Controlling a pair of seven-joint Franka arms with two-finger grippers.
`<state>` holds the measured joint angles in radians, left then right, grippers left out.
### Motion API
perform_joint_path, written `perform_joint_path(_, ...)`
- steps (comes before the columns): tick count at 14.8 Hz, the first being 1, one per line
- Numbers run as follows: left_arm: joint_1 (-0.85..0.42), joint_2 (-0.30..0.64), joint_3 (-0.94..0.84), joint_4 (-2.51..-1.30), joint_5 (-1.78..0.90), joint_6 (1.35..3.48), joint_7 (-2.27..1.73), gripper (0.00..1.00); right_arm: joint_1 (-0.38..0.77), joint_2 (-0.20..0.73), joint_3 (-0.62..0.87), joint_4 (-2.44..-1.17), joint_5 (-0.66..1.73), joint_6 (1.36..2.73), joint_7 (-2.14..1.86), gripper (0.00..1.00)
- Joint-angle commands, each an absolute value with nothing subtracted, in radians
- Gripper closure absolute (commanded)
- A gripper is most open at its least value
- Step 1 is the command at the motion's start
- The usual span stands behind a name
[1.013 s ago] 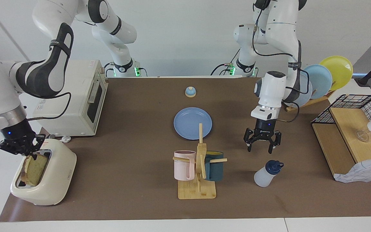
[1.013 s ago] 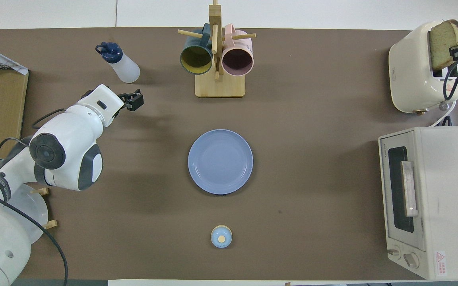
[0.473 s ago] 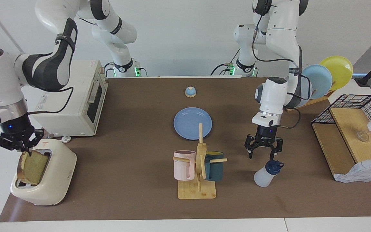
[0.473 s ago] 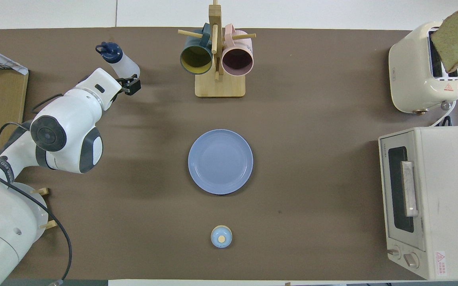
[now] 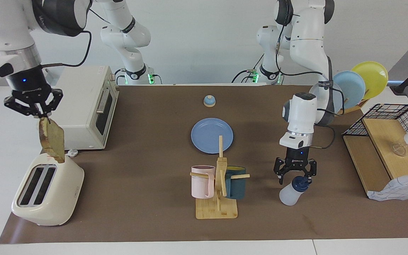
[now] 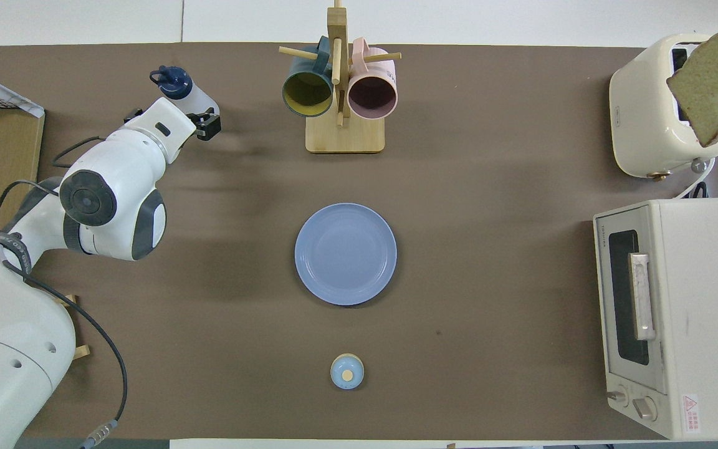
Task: Put bread on plate and add seasoning
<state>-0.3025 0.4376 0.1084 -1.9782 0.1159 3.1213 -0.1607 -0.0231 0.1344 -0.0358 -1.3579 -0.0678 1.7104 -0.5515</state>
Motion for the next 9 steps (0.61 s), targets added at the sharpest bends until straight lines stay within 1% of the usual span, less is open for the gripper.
perform_joint_path(1, -0.319, 0.469, 0.132, -1.935, 0.127, 3.111, -0.172, 0.0, -0.005, 0.1, 0.035, -1.402, -0.01, 1.651, -0.362, 1.0)
perform_joint_path(4, -0.321, 0.5, 0.132, -1.899, 0.123, 3.112, -0.186, 0.0, 0.0, 0.054, 0.072, -1.492, 0.177, 1.651, -0.189, 1.0)
perform_joint_path(7, -0.319, 0.503, 0.13, -1.891, 0.115, 3.114, -0.205, 0.0, 0.0, -0.035, 0.072, -1.671, 0.372, 1.675, -0.132, 1.0)
perform_joint_path(9, -0.319, 0.509, 0.13, -1.875, 0.112, 3.112, -0.215, 0.0, 0.005, -0.095, 0.075, -1.793, 0.448, 1.712, -0.126, 1.0)
